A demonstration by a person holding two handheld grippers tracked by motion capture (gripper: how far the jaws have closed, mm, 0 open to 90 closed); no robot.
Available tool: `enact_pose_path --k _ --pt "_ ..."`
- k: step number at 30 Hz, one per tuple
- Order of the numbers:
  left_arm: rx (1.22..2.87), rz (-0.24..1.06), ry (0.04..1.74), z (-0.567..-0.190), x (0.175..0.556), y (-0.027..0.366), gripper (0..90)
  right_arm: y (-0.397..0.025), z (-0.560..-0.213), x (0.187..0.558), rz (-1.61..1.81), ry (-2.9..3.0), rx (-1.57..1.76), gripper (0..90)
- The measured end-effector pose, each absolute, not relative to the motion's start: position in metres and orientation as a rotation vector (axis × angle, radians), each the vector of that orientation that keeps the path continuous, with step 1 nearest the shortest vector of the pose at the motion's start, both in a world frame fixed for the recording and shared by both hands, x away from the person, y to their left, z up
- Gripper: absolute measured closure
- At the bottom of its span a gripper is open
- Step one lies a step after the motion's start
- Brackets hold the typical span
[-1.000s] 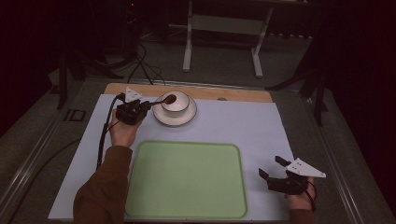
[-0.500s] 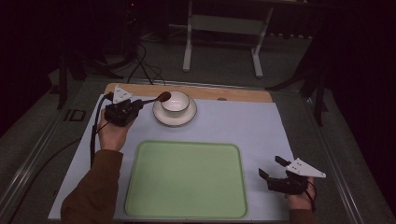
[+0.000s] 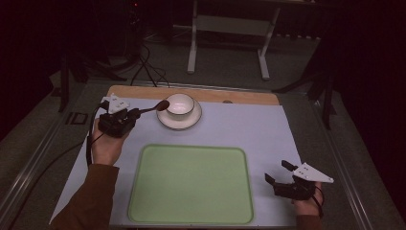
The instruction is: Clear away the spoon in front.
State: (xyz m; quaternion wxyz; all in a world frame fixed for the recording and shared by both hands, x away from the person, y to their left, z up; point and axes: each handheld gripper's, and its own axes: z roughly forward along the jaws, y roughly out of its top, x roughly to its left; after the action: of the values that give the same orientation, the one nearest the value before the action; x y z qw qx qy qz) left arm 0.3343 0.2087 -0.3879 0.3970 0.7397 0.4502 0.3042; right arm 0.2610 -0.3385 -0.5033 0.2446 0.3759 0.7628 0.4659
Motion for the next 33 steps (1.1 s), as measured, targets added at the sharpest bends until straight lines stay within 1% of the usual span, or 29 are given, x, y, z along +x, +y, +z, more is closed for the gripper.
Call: enact_pose_path --k 19,33 --pt "1.869 0.728 1.147 -0.398 0.301 0.221 84.0 -0.338 -0.503 0.261 1.270 2.084 1.026 14.2" --pt "1.931 0.690 1.162 -0.415 0.285 0.221 83.9 -0.338 -0.504 0.261 1.269 2.087 1.027 14.2"
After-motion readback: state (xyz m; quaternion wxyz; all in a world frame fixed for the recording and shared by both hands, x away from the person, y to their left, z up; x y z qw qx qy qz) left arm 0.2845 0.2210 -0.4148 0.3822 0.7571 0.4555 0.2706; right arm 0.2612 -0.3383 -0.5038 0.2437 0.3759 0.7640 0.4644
